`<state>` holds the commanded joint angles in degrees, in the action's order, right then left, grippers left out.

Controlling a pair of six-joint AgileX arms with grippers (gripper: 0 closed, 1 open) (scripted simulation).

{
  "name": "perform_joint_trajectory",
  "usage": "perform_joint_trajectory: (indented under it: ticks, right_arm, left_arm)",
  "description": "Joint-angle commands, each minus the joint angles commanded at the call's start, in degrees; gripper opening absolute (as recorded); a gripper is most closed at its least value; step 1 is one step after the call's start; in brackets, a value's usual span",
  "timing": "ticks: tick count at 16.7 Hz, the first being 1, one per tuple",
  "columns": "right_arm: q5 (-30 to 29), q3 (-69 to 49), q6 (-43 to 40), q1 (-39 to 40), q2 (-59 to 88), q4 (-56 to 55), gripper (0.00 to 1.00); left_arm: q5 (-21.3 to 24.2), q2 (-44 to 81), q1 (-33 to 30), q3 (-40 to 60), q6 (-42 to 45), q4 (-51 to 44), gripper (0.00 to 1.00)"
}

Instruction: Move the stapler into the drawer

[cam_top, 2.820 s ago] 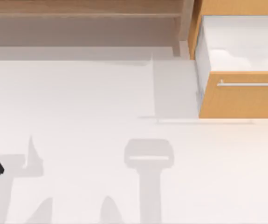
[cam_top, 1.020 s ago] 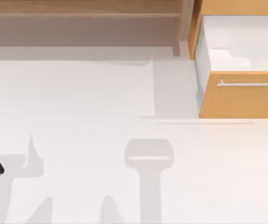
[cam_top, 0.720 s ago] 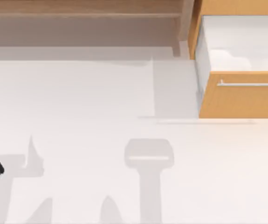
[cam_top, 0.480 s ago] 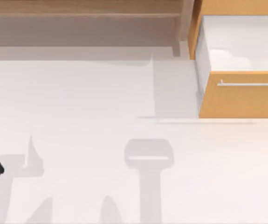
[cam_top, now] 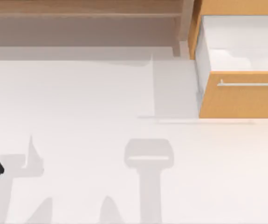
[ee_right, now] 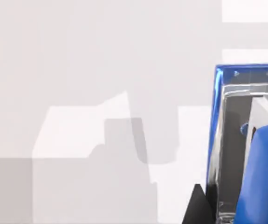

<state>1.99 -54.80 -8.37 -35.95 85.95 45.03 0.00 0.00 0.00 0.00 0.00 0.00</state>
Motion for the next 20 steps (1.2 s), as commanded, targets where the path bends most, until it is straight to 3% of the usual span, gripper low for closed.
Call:
perform_joint_trajectory:
  ticks: [9,15,20]
  right_arm:
    - [4.30,-34.37,8.60,16.86,5.67,3.22,0.00]
    - [3.39,-54.36,13.86,31.81,23.16,11.77,0.00]
    - [0.84,-63.73,16.77,40.50,40.24,20.20,0.00]
  left_arm:
    - [0.00,0.00,0.00,0.00,0.00,0.00,1.00]
    - [0.00,0.00,0.00,0.00,0.00,0.00,1.00]
    - [0.00,0.00,0.00,0.00,0.00,0.00,1.00]
